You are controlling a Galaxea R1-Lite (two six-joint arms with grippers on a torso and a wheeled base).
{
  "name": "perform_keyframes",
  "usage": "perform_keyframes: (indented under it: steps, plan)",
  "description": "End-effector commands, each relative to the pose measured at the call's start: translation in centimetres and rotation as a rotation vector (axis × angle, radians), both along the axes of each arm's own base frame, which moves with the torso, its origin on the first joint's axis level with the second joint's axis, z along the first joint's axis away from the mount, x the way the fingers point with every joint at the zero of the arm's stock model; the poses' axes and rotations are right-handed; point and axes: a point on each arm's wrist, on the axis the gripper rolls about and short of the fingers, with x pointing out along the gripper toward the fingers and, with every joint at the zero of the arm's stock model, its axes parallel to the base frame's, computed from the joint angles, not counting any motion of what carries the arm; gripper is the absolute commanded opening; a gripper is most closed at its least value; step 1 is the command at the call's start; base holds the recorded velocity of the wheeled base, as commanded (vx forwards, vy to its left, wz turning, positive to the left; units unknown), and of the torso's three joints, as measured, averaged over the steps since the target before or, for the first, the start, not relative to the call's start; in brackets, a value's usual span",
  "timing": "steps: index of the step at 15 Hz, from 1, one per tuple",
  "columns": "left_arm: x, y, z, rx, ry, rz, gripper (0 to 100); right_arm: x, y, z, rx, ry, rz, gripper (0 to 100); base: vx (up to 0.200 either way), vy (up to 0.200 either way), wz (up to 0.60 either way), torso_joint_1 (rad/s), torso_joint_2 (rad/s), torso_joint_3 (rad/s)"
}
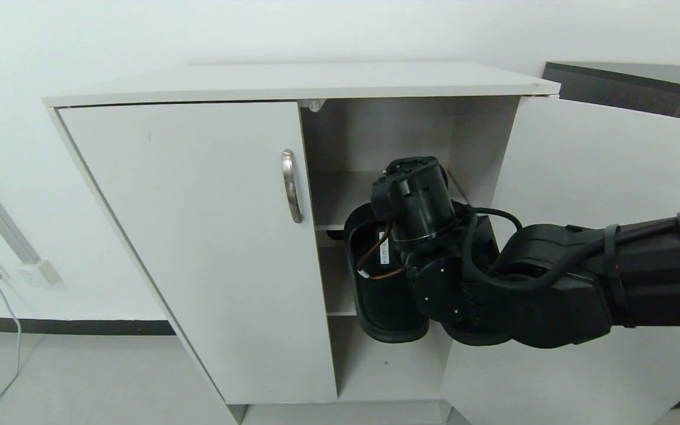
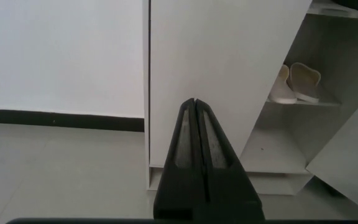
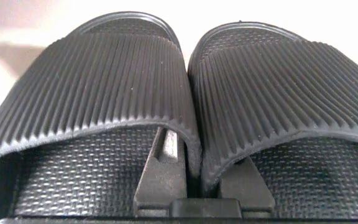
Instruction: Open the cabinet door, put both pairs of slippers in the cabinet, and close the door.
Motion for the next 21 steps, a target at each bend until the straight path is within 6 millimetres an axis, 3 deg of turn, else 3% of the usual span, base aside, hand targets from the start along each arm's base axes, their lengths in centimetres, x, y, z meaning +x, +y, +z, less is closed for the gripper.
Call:
perform_keyframes:
  steps: [1, 4, 7, 14, 21]
  plan:
    - [0.0, 0.0, 0.0, -0.001, 0.001, 0.001, 0, -0.1, 0.0, 0.1, 0.002, -0.001, 0.002, 0, 0.200, 0.000, 0.00, 0.002, 0.00, 0.002]
    - [0.0, 0.0, 0.0, -0.004, 0.001, 0.001, 0, -0.1, 0.0, -0.4, -0.008, 0.009, 0.003, 0, 0.200, 0.000, 0.00, -0.001, 0.00, 0.001]
    - [0.0, 0.0, 0.0, -0.004, 0.001, 0.002, 0, 0.3, 0.0, -0.7, -0.009, 0.014, -0.001, 0, 0.000, 0.000, 0.00, 0.000, 0.00, 0.000]
    - [0.0, 0.0, 0.0, -0.005, 0.002, 0.002, 0, 5.7, 0.2, -1.7, 0.045, -0.017, -0.064, 0, 0.000, 0.000, 0.00, 0.000, 0.00, 0.000]
    - [0.0, 0.0, 0.0, -0.005, 0.001, 0.002, 0, 8.6, 0.6, -1.2, 0.033, -0.002, -0.090, 0, 0.000, 0.000, 0.00, 0.000, 0.00, 0.000]
